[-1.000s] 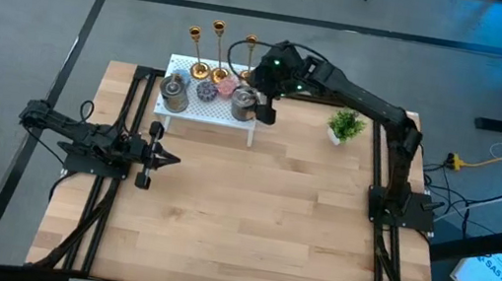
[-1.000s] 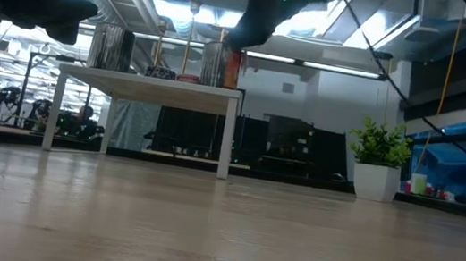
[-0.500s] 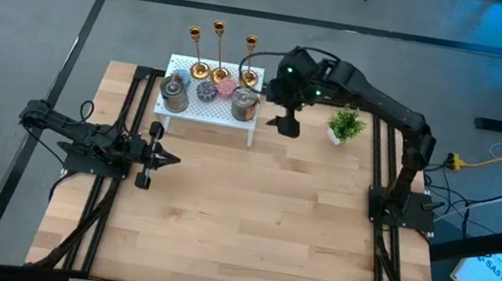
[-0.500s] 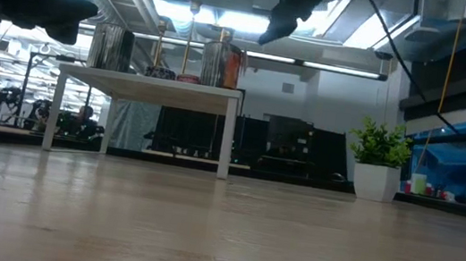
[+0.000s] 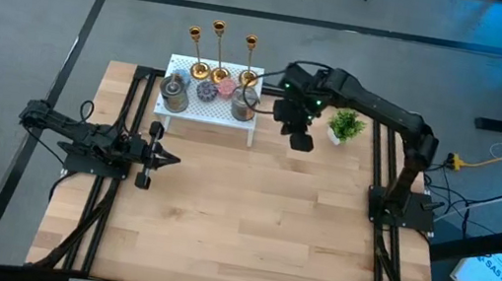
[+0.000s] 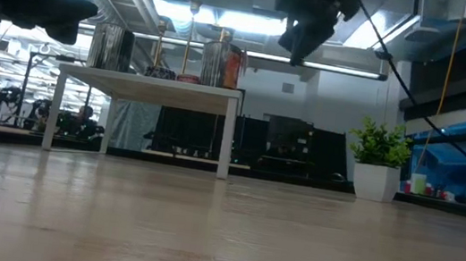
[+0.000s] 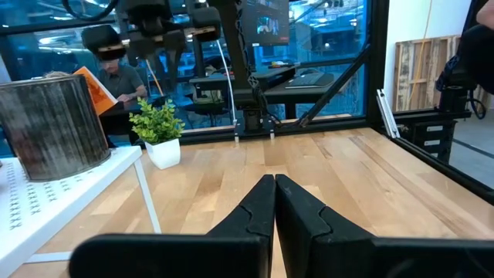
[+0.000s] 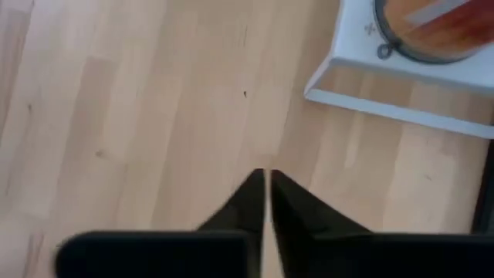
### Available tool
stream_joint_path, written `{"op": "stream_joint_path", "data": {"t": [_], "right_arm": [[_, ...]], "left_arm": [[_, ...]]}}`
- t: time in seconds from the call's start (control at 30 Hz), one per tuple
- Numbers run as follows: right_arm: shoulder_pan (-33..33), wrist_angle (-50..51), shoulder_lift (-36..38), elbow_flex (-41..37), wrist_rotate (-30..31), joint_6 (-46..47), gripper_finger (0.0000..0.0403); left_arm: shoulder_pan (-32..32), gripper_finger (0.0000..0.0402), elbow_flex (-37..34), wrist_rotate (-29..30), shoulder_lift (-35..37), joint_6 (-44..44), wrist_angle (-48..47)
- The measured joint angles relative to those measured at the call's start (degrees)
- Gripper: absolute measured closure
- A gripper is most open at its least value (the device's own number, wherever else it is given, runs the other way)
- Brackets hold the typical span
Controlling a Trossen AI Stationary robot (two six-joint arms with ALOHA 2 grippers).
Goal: Pick & Place candle stick holders
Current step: Adjust the scented candles on the shelf
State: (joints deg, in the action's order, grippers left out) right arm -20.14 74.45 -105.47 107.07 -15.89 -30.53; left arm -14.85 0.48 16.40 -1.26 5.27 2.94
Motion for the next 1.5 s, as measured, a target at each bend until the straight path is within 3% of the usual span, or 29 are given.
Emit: {"op": "stream_joint_path", "data": {"t": [0.07, 0.2, 0.53, 0.9, 1.23, 1.5], "right_arm": [[-0.31, -0.07, 0.54, -1.17, 0.05, -1.17, 0.0393], [-0.98, -2.46, 0.57, -3.91, 0.2, -1.53, 0.0399], [-1.97, -19.08, 0.7, -12.17, 0.22, 1.62, 0.0401], [-1.97, -29.94, 0.68, -12.68, 0.42, 6.12, 0.0402], [-1.97, -33.53, 0.68, -12.68, 0.42, 8.69, 0.0402], [-1.97, -33.98, 0.68, -12.68, 0.42, 8.64, 0.0402]], "left_arm": [[0.0, 0.0394, 0.0, 0.02, 0.0, 0.0, 0.0], [0.02, 0.0394, -0.01, 0.0, 0.0, -0.01, 0.02], [0.0, 0.0395, 0.0, 0.02, 0.0, 0.0, 0.0], [0.01, 0.0395, 0.0, 0.03, -0.01, -0.01, 0.27], [-0.01, 0.0393, -0.01, 0.13, 0.03, -10.0, 16.48], [0.0, 0.0395, 0.03, 0.92, 0.02, -11.62, 19.73]]}}
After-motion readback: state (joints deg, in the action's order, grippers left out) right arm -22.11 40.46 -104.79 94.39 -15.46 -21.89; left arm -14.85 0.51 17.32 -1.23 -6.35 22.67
